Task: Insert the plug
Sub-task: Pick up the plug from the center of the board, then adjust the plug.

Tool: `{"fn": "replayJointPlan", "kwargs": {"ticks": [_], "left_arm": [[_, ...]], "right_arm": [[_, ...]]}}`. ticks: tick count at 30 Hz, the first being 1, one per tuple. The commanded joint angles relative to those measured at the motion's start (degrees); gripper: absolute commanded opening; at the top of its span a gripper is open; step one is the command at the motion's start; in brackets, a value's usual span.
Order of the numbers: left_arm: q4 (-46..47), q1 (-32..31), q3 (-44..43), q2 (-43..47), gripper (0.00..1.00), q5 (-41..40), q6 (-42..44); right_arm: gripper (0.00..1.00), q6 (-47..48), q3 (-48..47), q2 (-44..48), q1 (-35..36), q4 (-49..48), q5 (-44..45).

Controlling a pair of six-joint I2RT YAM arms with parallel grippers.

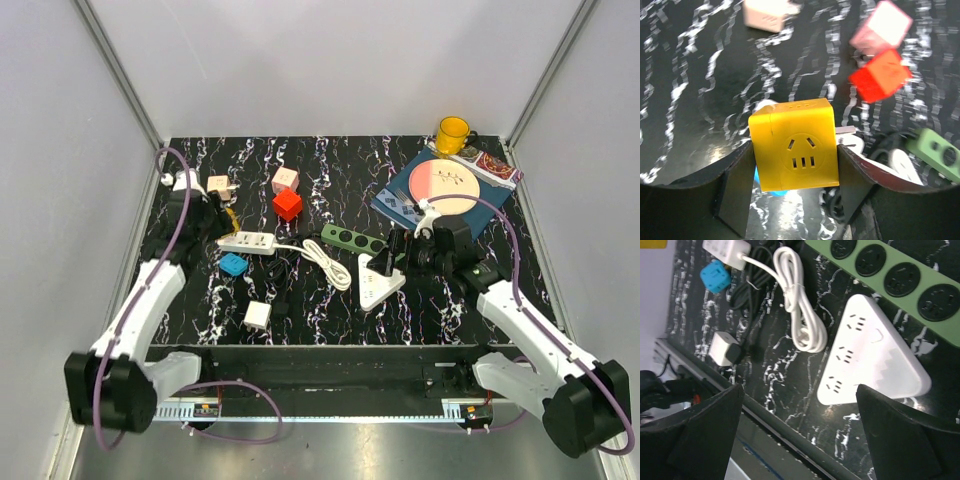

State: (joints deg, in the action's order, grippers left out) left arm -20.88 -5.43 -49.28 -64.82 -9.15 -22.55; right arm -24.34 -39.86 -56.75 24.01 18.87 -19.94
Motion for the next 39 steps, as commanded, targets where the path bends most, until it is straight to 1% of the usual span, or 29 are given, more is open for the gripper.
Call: {"fn": "replayJointPlan", "kwargs": {"ticks": [1,2,3,5,6,8,9,10,12,13,14,16,18,21,24,28,30,34,39], "left_arm": [[10.1,-4.6,3.0,8.3,0.19,7.4,3.6],[11.6,-6.4,3.7,11.0,0.19,8.5,4.0],[12.5,-7.2,4.9,12.4,0.19,11.0,4.0],[14.9,-9.7,5.9,15.8,0.19,12.8,3.6],[15.7,-10.4,6.8,16.7,0.19,15.0,3.5],[17.9,-13.0,8.1,18.9,0.18,16.2,2.9],[19.0,-13.9,8.7,19.7,0.18,17.4,2.8],[20.1,-14.9,9.3,20.3,0.18,17.9,2.4],[24.6,-17.3,11.4,21.8,0.13,19.2,1.1],[26.4,-18.0,12.2,22.4,0.13,19.6,0.6],[30.6,-19.9,14.1,22.5,0.13,20.0,0.1],[34.5,-21.7,15.5,22.5,0.11,20.7,0.4],[38.8,-25.0,16.9,22.4,0.11,19.3,2.1],[43.4,-29.0,18.2,21.7,0.12,17.8,6.0],[46.1,-32.4,18.4,20.2,0.14,17.5,10.1],[46.5,-36.6,17.8,18.5,0.16,16.6,15.6],[47.1,-37.6,17.7,18.2,0.17,16.2,18.2],[48.7,-38.5,17.9,16.7,0.17,15.7,18.9],[50.3,-39.8,17.3,14.5,0.18,15.8,20.2]], "right_arm": [[1.0,-6.9,-2.2,1.6,1.0,-6.6,-5.5],[1.0,-7.6,-2.1,1.6,1.6,-7.4,-5.9],[1.0,-9.1,-2.1,1.6,2.1,-8.5,-6.2],[1.0,-10.9,-1.9,1.2,3.5,-11.5,-7.3],[1.0,-12.9,-1.8,0.9,3.9,-12.7,-7.5],[1.0,-15.8,-1.3,0.2,5.1,-16.1,-6.7],[0.99,-19.7,-0.9,-0.2,6.2,-17.6,-6.1],[1.0,-21.7,-0.1,-0.5,6.9,-21.8,-5.0],[0.99,-27.1,0.7,-1.4,9.1,-25.2,-3.9],[1.0,-28.6,1.0,-1.9,9.9,-27.6,-2.0],[1.0,-30.0,1.1,-2.6,10.7,-28.6,-1.0],[1.0,-33.6,1.4,-2.8,12.7,-31.2,2.3],[1.0,-37.2,2.1,-3.0,13.8,-32.9,4.3],[1.0,-41.2,3.4,-2.8,14.7,-35.7,7.8],[1.0,-40.7,2.9,-3.1,14.7,-36.3,9.0],[1.0,-37.6,0.0,-4.7,14.7,-33.9,7.1],[1.0,-38.7,0.6,-4.7,14.7,-35.1,7.3],[1.0,-43.6,4.6,-3.6,14.7,-41.4,9.7],[1.0,-48.0,6.1,-3.1,14.7,-43.4,11.2]]}}
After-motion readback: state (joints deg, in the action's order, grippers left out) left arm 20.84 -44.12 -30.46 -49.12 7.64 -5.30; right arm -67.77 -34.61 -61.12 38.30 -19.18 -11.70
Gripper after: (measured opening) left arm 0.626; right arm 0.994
